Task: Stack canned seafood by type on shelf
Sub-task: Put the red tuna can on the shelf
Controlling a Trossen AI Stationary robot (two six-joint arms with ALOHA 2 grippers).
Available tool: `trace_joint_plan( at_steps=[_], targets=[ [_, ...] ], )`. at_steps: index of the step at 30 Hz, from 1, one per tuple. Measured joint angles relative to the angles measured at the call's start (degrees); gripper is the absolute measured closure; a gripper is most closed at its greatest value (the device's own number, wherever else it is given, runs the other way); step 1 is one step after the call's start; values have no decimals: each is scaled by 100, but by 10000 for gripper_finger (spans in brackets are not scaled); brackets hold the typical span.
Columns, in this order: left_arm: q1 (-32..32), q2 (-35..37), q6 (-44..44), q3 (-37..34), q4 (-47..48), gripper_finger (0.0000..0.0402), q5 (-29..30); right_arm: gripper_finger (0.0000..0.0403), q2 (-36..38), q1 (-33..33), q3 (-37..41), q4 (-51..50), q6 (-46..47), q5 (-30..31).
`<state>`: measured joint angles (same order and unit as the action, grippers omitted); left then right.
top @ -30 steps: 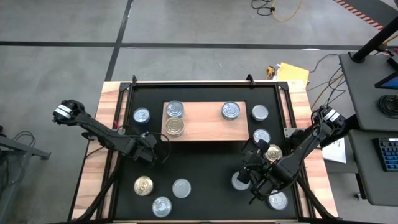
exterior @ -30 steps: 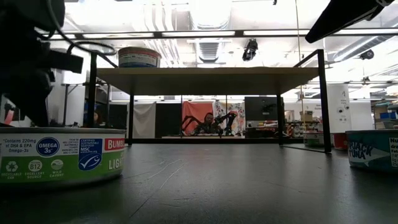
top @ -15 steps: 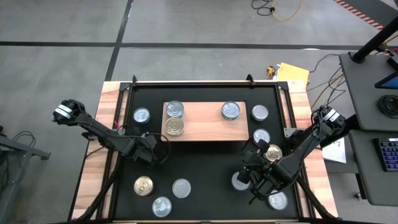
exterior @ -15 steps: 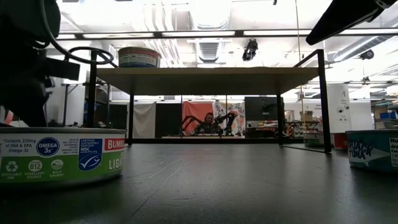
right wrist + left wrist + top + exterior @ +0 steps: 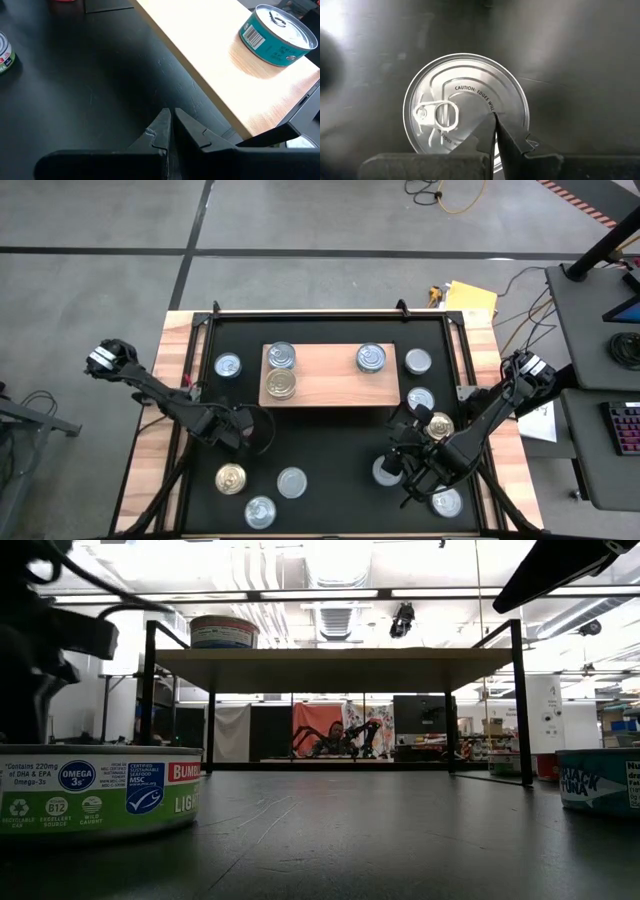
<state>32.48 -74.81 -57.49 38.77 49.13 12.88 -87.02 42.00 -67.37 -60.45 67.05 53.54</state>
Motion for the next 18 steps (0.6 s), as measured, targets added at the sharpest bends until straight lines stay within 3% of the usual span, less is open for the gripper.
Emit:
trace_joint_plan(
  at_steps=[7,18],
  targets=[
    [356,-113,-134,46,-493,401,-45,390,1,0,0,11,-2,0],
    [487,-1140,362,823,-607,401,354,390,1,0,0,128,-12,-1]
  ],
)
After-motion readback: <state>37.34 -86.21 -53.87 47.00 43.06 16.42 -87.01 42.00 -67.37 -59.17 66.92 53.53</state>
